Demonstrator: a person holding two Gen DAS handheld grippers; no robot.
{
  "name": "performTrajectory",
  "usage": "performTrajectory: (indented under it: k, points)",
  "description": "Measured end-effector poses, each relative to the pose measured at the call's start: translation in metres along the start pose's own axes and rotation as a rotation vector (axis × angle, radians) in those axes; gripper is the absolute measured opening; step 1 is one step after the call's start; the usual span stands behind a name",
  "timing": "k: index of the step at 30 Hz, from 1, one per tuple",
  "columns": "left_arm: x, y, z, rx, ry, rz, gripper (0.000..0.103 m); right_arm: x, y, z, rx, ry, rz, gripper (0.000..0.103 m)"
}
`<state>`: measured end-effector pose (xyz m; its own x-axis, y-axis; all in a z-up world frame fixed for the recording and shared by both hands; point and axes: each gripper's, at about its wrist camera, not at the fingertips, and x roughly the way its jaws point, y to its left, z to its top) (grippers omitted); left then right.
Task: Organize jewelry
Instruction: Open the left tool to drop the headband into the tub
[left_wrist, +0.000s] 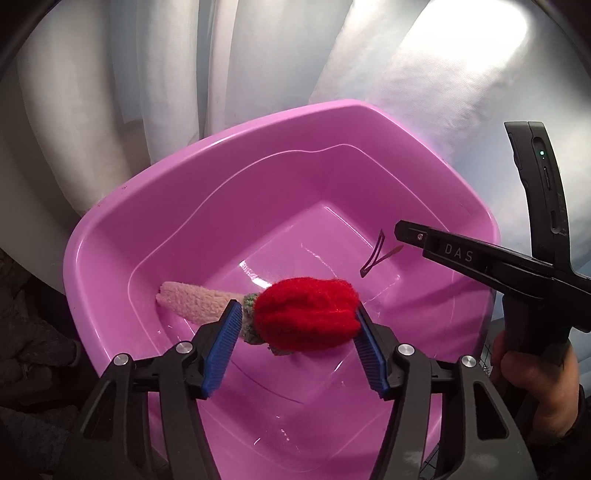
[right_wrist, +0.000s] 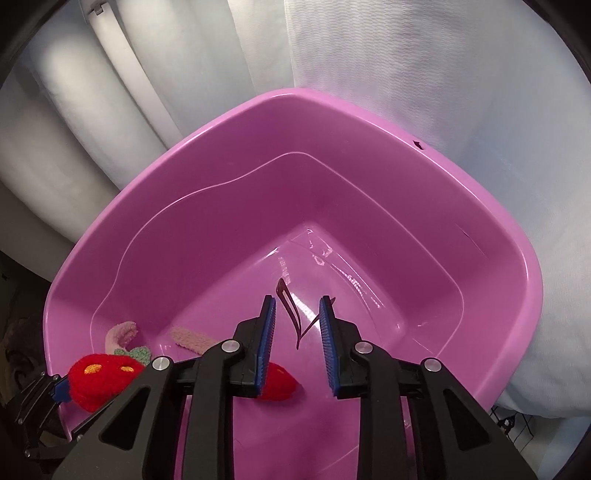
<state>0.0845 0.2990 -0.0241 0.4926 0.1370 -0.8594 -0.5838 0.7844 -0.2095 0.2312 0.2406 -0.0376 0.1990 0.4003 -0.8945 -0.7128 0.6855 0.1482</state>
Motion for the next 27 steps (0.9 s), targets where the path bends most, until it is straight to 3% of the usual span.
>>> performTrajectory:
  k: [1, 3, 15, 27]
  points:
    - [-0.002, 0.000, 0.000, -0.004, -0.009, 0.011, 0.075, 0.000, 0.002, 0.001, -0.008, -0.001, 0.002, 0.043]
    - [-0.008, 0.003, -0.001, -0.013, -0.024, 0.008, 0.080, -0.002, 0.006, 0.001, -0.019, -0.010, -0.012, 0.050]
    - [-0.033, 0.003, -0.005, 0.011, -0.086, 0.059, 0.087, -0.013, -0.001, -0.004, -0.007, -0.038, 0.001, 0.055]
    - [-0.054, 0.006, -0.018, 0.039, -0.094, 0.077, 0.093, -0.047, 0.007, -0.016, -0.022, -0.083, -0.006, 0.060]
